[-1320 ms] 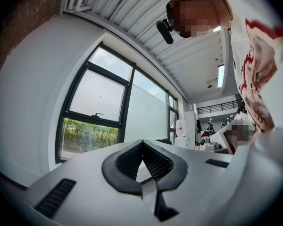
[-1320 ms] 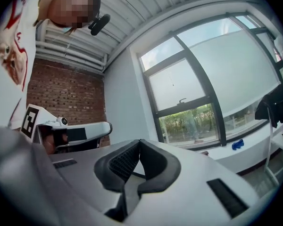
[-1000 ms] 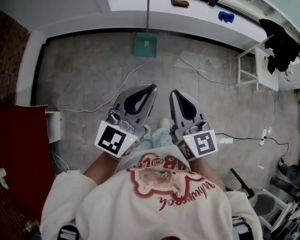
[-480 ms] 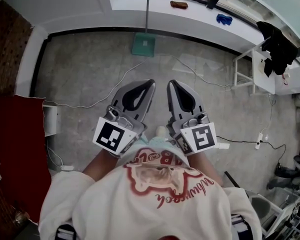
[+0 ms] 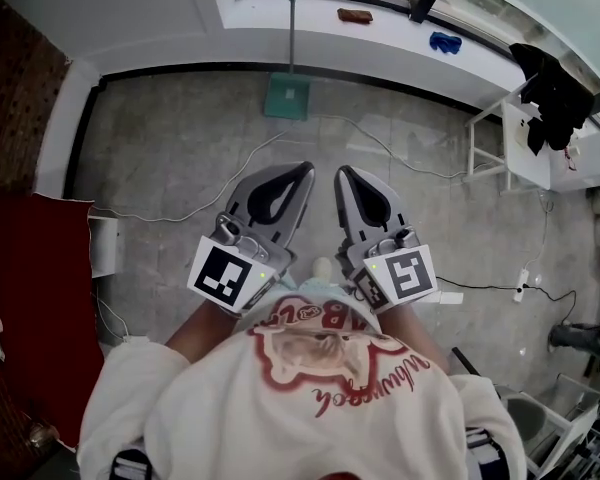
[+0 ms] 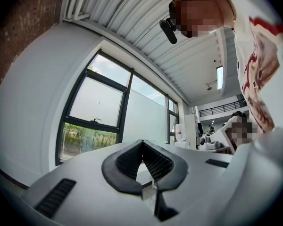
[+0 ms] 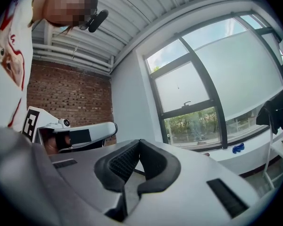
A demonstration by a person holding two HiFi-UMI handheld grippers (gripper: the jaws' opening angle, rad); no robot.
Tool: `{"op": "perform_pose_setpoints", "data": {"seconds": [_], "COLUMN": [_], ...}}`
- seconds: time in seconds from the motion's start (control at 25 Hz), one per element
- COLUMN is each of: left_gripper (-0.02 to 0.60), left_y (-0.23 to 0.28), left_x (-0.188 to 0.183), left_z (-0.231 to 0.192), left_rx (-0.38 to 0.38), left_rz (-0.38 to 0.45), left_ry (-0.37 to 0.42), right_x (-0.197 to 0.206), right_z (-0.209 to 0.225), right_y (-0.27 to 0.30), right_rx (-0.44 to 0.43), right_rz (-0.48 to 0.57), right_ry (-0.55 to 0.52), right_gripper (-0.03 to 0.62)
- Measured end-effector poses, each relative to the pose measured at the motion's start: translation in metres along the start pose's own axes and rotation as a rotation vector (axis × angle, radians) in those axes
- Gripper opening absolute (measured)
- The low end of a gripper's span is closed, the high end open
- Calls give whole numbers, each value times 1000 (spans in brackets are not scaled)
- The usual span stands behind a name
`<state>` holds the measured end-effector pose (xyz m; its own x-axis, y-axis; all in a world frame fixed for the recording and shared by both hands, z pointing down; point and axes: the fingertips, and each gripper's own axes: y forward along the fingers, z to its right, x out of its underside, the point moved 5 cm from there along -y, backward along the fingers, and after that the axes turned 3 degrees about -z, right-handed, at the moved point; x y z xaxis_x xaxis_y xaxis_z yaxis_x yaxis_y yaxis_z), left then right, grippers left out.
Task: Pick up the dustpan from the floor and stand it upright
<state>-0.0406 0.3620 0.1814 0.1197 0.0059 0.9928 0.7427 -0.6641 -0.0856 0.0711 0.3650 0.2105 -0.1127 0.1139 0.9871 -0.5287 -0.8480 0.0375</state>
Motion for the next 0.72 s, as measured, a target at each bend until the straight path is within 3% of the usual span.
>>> {"op": "perform_pose_setpoints", "data": {"seconds": [0.72], "left_gripper": [18], "left_y": [2], "left_x": [-4], "left_z": [-4], "left_rx": [5], "left_rz": [19], "left_ry": [0], "right_x": [-11], "right_z": [-5], "right_y": [8], "right_rx": [16], "right_rz": [31], "right_ry": [-21], "right_gripper": [25]}}
